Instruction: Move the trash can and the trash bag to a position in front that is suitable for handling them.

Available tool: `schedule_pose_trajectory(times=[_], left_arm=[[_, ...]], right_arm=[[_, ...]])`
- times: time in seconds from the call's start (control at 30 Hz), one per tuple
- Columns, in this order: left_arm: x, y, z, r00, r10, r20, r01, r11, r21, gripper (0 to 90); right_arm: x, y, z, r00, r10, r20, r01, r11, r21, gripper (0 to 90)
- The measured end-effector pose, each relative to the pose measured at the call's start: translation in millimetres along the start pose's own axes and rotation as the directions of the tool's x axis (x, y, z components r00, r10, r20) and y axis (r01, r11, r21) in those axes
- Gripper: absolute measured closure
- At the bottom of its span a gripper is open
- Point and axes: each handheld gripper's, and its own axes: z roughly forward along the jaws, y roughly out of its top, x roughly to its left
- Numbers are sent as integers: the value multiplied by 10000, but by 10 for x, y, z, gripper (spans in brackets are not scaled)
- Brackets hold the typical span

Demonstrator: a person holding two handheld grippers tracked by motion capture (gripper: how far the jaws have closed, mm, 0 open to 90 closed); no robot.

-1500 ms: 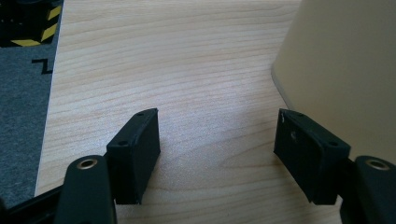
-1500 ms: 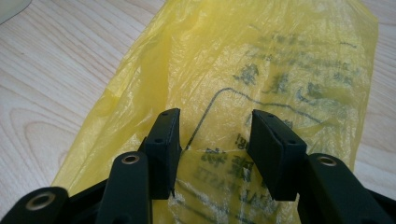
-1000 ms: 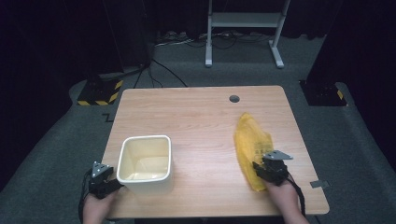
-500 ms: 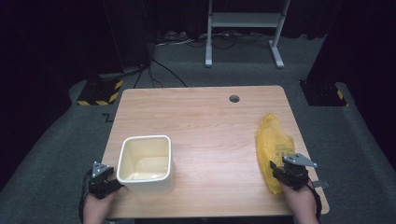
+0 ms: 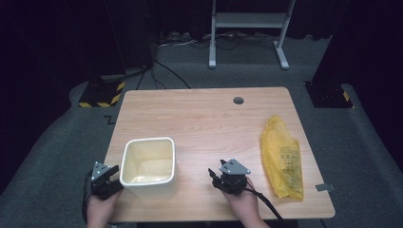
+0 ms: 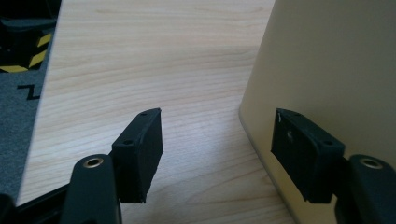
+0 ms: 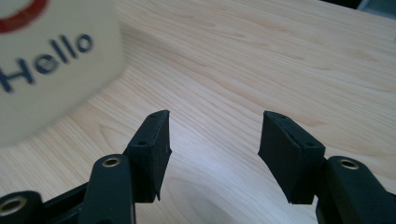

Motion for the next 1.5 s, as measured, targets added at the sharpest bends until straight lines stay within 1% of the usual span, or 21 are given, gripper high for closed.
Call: schedule_pose_trajectory(times=[0.1,0.2,0.27,0.3,0.4,0.43,0.53,0.57,0.63,0.7,0.8,0.9,1.0,1.03,1.07,1.1,1.23,1.3,1.33,1.4,1.5], left_arm=[[-85,13,48,9996,263,82,-264,9996,110,341],[-202,47,107,9983,556,168,-559,9983,180,335],[-305,83,147,9967,793,153,-797,9964,275,334],[-373,108,175,9953,954,144,-958,9949,325,334],[-503,161,244,9946,1008,248,-1019,9936,491,340],[-590,198,294,9942,1033,308,-1051,9924,643,337],[-760,254,365,9900,1371,346,-1394,9872,773,337],[-842,277,396,9873,1551,341,-1574,9843,804,338],[-957,306,440,9856,1659,340,-1682,9822,833,379],[-1057,326,493,9852,1673,361,-1697,9823,789,380],[-1198,367,576,9797,1959,422,-1988,9766,820,381],[-1329,403,660,9790,1954,584,-1996,9767,788,391],[-1468,445,735,9782,1947,717,-2006,9757,879,410],[-1523,459,759,9771,1997,735,-2058,9746,881,416],[-1573,472,780,9742,2136,724,-2195,9717,874,418],[-1628,483,807,9736,2135,801,-2202,9717,857,422],[-1733,488,853,9675,2313,1025,-2397,9676,795,403],[-1740,450,846,9638,2424,1111,-2511,9652,728,330],[-1723,415,827,9635,2390,1205,-2484,9662,694,302],[-1650,357,787,9681,2122,1332,-2225,9726,676,293],[-1567,377,740,9724,1913,1332,-1992,9787,490,295]], right_arm=[[91,56,103,9992,221,-327,-219,9997,69,413],[142,93,204,9956,431,-836,-403,9986,353,407],[166,108,235,9959,239,-877,-215,9994,289,407],[168,111,232,9961,243,-853,-223,9995,240,407],[138,101,207,9972,204,-714,-186,9995,247,397],[128,93,193,9975,217,-669,-202,9995,237,397],[44,41,125,9980,379,-509,-370,9991,191,393],[25,29,111,9978,433,-496,-424,9989,181,394],[-29,-5,68,9988,428,-220,-425,9990,152,408],[-128,-40,21,9984,559,-77,-558,9983,159,408],[-249,-76,-45,9978,643,179,-647,9976,239,404],[-341,-111,-111,9968,661,452,-673,9974,263,404],[-457,-152,-185,9940,821,727,-846,9959,321,404],[-492,-163,-209,9930,811,863,-843,9959,340,407],[-525,-175,-231,9915,832,1002,-870,9956,341,411],[-558,-187,-253,9898,885,1116,-931,9950,360,411],[-676,-248,-344,9830,1189,1398,-1250,9915,350,407],[-713,-286,-400,9819,1250,1424,-1295,9913,232,395],[-715,-297,-425,9817,1276,1410,-1310,9913,151,393],[-698,-322,-490,9824,1232,1401,-1242,9923,-18,390],[-658,-341,-529,9836,1037,1479,-1026,9946,-150,385]])
